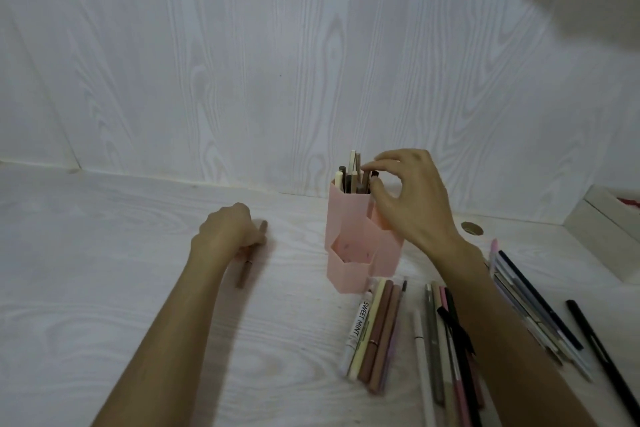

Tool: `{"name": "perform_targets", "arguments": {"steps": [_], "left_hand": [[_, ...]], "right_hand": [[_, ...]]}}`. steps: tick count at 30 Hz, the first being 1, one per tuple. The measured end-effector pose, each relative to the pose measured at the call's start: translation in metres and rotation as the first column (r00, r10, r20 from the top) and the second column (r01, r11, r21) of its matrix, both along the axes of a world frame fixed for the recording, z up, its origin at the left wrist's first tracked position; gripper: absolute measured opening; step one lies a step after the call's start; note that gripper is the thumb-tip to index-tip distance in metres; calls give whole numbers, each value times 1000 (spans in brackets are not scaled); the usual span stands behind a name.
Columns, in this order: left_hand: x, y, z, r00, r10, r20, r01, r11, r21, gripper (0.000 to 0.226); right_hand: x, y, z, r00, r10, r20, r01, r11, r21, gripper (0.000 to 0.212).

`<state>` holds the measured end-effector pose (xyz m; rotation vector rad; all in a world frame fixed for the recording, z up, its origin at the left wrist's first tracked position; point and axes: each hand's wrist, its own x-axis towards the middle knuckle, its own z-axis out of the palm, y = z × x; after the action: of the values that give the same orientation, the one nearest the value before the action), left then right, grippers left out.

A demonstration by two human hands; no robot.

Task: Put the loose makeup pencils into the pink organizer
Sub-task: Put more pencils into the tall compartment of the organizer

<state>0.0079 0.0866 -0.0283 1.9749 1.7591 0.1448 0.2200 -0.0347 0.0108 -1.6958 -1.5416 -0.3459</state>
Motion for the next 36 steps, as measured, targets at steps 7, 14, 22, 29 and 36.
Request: {"name": "perform_targets", "arguments": {"steps": [7, 14, 22, 29, 36], "left_hand": [[3, -10, 33, 872, -55, 487, 56, 998, 12, 18], [42, -56, 89, 414, -522, 746, -248, 724, 644, 14], [81, -60, 59, 759, -436, 483, -13, 732, 681, 16], [58, -60, 90, 696, -490, 525, -105, 654, 749, 22], [54, -58, 85, 850, -447, 279, 71, 621, 780, 24]], "right_hand": [[5, -10, 13, 990, 107, -87, -118, 984, -131, 30], [33, -43, 37, 966, 69, -247, -137, 953, -271, 23], [61, -69, 44, 963, -6, -270, -138, 848, -512, 20], [71, -76, 46, 974, -38, -225, -82, 861, -503, 17], [68, -75, 43, 959, -96, -266, -83, 803, -590, 21]]}}
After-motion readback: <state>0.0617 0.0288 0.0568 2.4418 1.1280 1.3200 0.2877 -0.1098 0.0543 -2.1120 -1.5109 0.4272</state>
